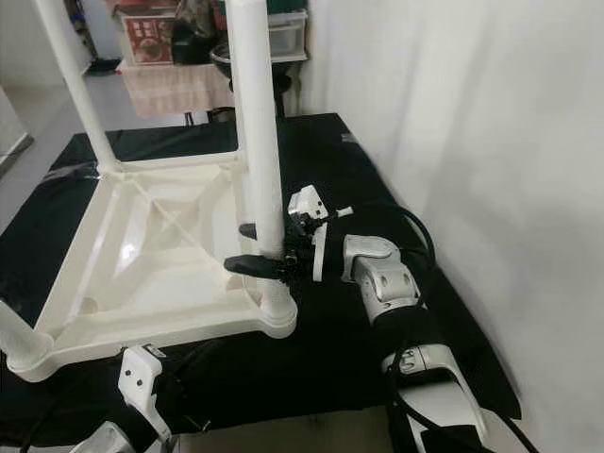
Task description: Building children table
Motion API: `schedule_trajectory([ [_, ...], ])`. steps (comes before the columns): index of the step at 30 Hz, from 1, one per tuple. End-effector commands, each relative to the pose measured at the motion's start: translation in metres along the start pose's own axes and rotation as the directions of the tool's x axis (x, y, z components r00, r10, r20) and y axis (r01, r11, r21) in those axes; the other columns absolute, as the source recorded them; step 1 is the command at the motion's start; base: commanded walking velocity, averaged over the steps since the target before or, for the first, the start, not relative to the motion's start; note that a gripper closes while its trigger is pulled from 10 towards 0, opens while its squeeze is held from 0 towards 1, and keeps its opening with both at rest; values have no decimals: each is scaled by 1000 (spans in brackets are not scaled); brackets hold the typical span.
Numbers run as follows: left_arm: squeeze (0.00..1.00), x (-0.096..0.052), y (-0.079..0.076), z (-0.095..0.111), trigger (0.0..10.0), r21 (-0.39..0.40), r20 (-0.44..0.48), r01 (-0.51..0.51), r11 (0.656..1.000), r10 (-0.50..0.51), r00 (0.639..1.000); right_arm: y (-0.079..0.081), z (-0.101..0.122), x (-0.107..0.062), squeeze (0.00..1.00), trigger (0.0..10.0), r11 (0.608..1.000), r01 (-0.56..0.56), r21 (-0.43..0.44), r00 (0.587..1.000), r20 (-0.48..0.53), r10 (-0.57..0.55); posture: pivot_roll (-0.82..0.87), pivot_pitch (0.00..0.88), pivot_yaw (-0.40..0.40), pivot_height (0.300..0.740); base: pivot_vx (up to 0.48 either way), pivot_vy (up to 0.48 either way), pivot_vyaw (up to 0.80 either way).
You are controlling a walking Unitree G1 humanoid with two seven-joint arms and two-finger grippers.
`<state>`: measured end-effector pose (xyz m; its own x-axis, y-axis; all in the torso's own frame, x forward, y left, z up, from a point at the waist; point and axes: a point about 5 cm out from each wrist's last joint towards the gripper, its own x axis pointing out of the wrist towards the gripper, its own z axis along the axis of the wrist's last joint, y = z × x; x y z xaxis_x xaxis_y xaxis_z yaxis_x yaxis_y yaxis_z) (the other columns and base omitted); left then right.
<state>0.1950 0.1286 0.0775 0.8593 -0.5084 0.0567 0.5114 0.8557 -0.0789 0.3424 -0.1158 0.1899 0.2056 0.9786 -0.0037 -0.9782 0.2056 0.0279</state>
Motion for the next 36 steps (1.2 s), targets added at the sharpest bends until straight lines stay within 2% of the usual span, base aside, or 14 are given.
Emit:
schedule_trajectory([
  [1, 0, -3, 0, -4, 10000, -10, -17, -7, 1000, 7, 1000, 1, 0, -5, 0, 0, 1000, 6, -14, 1000, 23, -5, -20, 0, -2, 740, 0, 0, 0],
  [6, 0, -4, -1, -4, 10000, -15, -21, 1, 1000, -2, 1000, 5, -10, -20, 0, 0, 985, 162, -54, 987, 24, -161, -35, 0, 7, 740, 0, 0, 0],
  [10, 0, -6, 1, -3, 10000, -14, -24, 4, 1000, -5, 1000, 16, -25, -21, 0, 0, 923, 384, -17, 923, 23, -384, -57, 0, 14, 740, 0, 0, 0],
  [12, 0, -7, 1, -3, 10000, -14, -25, 5, 1000, -6, 1000, 21, -35, -16, 0, 0, 872, 490, -10, 872, 0, -490, -64, 0, 14, 740, 0, 0, 0],
  [13, 0, -7, 2, -3, 10000, -14, -27, 6, 1000, -6, 1000, 24, -44, -11, 0, 0, 798, 602, -18, 798, -27, -602, -68, 0, 14, 740, 0, 0, 0],
  [14, 0, -7, 2, -3, 10000, -14, -27, 6, 1000, -6, 1000, 24, -44, -11, 0, 0, 798, 602, -18, 798, -27, -602, -68, 0, 14, 740, 0, 0, 0],
  [15, 0, -7, 2, -3, 10000, -13, -28, 7, 1000, -7, 1000, 26, -52, -8, 0, 0, 689, 725, -25, 687, -54, -725, -72, 0, 16, 740, 0, 0, 0],
  [20, 0, -5, 3, -3, 10000, -9, -29, 7, 1000, -7, 1000, 49, -75, 19, 0, 0, 671, 741, 37, 670, -108, -734, -70, 0, 22, 740, 0, 0, 0],
  [27, 0, -2, 2, -3, 10000, -11, -22, 1, 1000, -1, 1000, 42, -64, 30, 0, 0, 706, 707, 31, 705, -101, -702, -58, 0, -14, 740, 0, 0, 0],
  [29, 0, -1, 1, -4, 10000, -9, -16, -9, 1000, 8, 1000, 36, -57, 30, 0, 10000, 701, 713, 5, 698, -111, -708, -50, 0, -26, 740, 0, 0, 0],
  [32, 0, 0, 0, -4, 10000, -8, -14, -13, 1000, 13, 1000, 32, -49, 31, 0, 10000, 712, 702, 6, 709, -92, -699, -45, 0, -28, 740, 0, 0, 0],
  [33, 0, 0, 0, -4, 10000, -8, -14, -14, 1000, 14, 1000, 30, -43, 33, 776, 10000, 743, 669, 12, 743, -64, -667, -43, 0, -29, 740, 0, 0, 0],
  [35, 0, 1, 0, -4, 10000, -8, -14, -15, 1000, 15, 1000, 29, -38, 34, 776, 10000, 763, 647, 13, 762, -45, -645, -43, 0, -29, 740, 0, 0, 0],
  [36, 0, 1, 0, -4, 10000, -10, -14, -14, 1000, 13, 1000, 27, -28, 34, 1000, 10000, 838, 546, 7, 838, -4, -546, -41, 0, -25, 740, 0, 0, 0],
])
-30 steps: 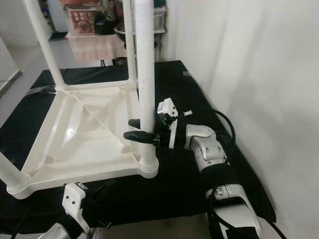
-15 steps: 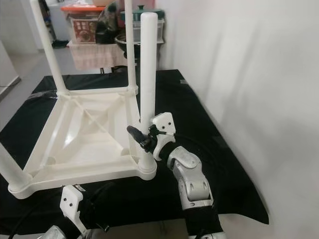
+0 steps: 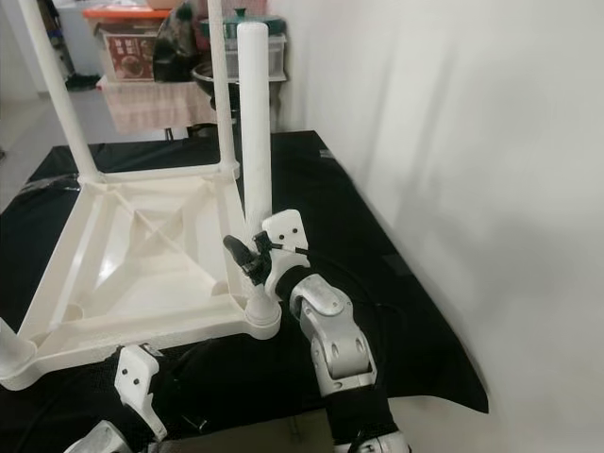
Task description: Building children table
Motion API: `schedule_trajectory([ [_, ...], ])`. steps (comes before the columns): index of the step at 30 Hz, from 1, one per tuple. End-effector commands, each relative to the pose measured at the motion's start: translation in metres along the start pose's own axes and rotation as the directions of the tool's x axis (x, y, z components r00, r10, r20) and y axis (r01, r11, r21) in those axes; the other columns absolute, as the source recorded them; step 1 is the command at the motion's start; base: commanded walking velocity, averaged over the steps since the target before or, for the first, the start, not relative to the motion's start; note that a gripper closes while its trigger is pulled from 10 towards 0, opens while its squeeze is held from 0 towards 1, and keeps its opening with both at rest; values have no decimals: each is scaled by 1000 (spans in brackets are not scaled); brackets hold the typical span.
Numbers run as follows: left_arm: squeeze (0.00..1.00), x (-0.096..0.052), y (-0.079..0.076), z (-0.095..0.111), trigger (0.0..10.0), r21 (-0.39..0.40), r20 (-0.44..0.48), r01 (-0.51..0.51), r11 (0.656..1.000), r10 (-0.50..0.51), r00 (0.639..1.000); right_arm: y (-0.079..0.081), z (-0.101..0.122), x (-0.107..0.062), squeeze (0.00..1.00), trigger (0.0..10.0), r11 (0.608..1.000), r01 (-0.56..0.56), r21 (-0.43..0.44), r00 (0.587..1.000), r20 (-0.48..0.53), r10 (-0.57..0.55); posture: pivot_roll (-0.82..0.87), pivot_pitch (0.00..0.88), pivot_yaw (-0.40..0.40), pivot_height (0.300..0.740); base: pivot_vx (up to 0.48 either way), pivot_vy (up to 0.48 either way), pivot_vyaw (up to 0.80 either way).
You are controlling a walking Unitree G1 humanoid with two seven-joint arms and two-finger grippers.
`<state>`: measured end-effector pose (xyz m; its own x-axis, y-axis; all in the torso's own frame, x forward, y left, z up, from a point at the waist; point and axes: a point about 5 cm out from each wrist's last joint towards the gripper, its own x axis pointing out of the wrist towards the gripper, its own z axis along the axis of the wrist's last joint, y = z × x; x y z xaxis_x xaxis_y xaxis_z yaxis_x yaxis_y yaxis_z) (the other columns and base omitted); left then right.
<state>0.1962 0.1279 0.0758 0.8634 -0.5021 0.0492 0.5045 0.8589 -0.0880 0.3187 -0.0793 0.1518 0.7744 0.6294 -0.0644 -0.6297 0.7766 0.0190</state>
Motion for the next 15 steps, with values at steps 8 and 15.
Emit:
schedule_trajectory([
  [8, 0, 1, -1, -4, 10000, -8, -12, 2, 1000, -2, 1000, -20, 32, -1, 0, 10000, 816, -571, -93, 819, 10, 574, -33, 0, -30, 740, 0, 0, 0],
  [15, 0, 0, 0, -6, 10000, -6, -15, 0, 1000, 0, 1000, -26, 31, 3, 0, 10000, 763, -640, -90, 768, -58, 638, -13, 0, -27, 740, 0, 0, 0],
])
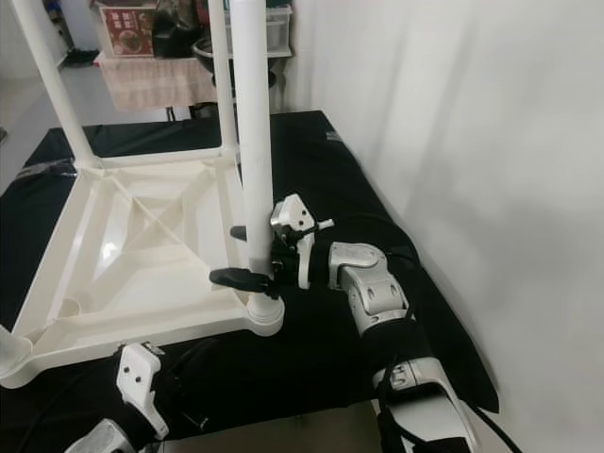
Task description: Building children table
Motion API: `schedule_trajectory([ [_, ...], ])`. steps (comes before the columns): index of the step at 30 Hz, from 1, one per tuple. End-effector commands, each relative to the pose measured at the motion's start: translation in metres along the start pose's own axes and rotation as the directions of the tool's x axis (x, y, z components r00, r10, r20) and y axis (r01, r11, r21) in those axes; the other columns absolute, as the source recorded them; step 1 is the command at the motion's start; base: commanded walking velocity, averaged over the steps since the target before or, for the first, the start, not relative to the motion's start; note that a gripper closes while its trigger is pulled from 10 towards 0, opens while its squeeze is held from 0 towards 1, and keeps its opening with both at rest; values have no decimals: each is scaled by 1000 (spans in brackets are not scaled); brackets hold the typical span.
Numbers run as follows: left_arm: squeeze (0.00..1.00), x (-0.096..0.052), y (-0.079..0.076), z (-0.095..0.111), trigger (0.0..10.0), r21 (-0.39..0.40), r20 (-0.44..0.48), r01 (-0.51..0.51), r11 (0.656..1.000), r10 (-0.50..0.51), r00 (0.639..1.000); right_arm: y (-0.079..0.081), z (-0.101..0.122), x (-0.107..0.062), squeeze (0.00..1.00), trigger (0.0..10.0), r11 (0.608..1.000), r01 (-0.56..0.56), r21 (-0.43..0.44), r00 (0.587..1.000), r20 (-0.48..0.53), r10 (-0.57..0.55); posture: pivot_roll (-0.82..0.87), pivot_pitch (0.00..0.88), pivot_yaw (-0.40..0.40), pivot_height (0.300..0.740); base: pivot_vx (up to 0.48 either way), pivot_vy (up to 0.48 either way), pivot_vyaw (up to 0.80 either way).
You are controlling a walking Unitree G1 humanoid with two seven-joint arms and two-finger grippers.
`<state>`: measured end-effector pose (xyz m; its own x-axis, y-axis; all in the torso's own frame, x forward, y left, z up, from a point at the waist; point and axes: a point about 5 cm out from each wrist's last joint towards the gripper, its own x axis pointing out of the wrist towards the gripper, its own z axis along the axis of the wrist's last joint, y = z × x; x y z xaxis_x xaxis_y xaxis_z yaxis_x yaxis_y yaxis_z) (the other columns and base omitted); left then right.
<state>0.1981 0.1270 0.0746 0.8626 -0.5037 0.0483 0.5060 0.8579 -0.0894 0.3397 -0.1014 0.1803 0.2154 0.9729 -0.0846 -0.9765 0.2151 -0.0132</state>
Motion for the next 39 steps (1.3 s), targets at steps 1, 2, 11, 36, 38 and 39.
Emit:
schedule_trajectory([
  [1, 0, -2, 0, -5, 10000, -2, -19, 0, 1000, 0, 1000, -5, 4, 4, 0, 10000, 999, -52, 8, 999, -4, 52, 2, 0, -29, 740, 0, 0, 0],
  [2, 0, -2, 0, -5, 10000, -2, -19, 0, 1000, 0, 1000, -5, 4, 4, 0, 10000, 999, -52, 8, 999, -4, 52, 2, 0, -29, 740, 0, 0, 0],
  [11, 0, -6, -2, -6, 10000, 5, -25, 10, 1000, -10, 1000, -18, -17, -12, 0, 0, 990, -33, 140, 999, -21, 36, 11, 0, -35, 740, 0, 0, 0],
  [36, 0, 1, -14, 25, 10000, 68, 45, 134, 989, -137, 990, 46, -96, 11, 0, 9059, 663, 727, 177, 682, -295, -669, -26, 0, -16, 740, 0, 0, 0],
  [38, 0, 2, -14, 27, 10000, 72, 52, 129, 989, -133, 990, 39, -90, 13, 0, 10000, 686, 705, 181, 706, -271, -654, -18, 0, -20, 740, 0, 0, 0],
  [39, 0, 2, -14, 28, 10000, 74, 58, 120, 990, -125, 990, 34, -81, 17, 718, 10000, 721, 665, 195, 746, -223, -627, -15, 0, -21, 740, 0, 0, 0],
])
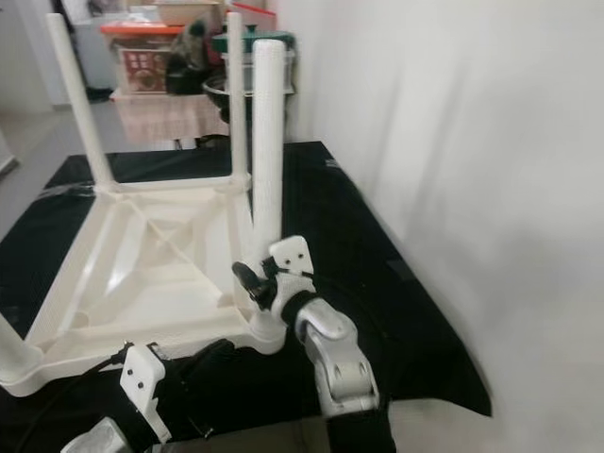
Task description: Building children table
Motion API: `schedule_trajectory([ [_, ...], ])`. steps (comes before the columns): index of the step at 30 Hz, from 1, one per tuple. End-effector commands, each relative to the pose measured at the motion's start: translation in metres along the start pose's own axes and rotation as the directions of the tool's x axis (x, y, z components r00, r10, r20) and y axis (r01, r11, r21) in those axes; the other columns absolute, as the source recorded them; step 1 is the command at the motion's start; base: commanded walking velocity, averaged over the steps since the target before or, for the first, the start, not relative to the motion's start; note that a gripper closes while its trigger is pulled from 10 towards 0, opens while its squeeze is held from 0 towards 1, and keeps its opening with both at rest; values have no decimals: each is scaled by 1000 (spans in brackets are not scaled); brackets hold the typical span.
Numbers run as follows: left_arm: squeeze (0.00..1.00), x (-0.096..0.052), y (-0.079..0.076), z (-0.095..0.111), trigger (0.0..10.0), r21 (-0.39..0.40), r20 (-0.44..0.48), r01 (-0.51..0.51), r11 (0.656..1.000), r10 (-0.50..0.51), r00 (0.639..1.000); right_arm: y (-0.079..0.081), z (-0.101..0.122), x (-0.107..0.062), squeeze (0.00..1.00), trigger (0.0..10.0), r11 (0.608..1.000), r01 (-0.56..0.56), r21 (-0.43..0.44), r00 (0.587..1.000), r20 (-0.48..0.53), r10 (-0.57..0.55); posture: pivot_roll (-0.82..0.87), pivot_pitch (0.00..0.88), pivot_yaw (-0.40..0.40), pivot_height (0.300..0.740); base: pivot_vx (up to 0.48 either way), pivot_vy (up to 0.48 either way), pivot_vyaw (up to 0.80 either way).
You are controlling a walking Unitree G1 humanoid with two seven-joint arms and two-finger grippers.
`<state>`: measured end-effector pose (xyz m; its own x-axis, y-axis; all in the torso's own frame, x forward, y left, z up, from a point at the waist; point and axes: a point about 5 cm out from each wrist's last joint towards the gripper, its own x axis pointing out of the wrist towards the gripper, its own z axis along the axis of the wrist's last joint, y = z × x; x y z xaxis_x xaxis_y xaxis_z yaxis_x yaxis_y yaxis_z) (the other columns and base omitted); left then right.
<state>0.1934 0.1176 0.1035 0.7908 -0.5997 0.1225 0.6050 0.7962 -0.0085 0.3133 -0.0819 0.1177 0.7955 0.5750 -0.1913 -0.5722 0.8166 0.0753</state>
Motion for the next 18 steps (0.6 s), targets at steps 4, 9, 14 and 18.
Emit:
schedule_trajectory([
  [4, 0, -1, -6, 3, 10000, -8, -2, -16, 1000, 16, 1000, -5, 27, 6, 1000, 10000, 975, -221, -21, 973, 69, 222, 2, 0, -25, 740, 0, 0, 0],
  [9, 0, -4, -10, 3, 10000, -13, -7, -24, 1000, 23, 1000, -17, 52, 3, 0, 10000, 905, -401, -144, 908, 71, 413, 19, 0, -34, 740, 0, 0, 0],
  [14, 0, -6, -10, 5, 10000, -6, -14, -42, 999, 42, 999, -25, 57, 1, 0, 10000, 794, -580, -182, 807, 0, 590, 43, 0, -41, 740, 0, 0, 0],
  [18, 0, -8, -9, 7, 10000, 4, -13, -55, 998, 55, 998, -34, 53, 3, 0, 10000, 768, -609, -200, 790, -70, 608, 56, 0, -43, 740, 0, 0, 0],
])
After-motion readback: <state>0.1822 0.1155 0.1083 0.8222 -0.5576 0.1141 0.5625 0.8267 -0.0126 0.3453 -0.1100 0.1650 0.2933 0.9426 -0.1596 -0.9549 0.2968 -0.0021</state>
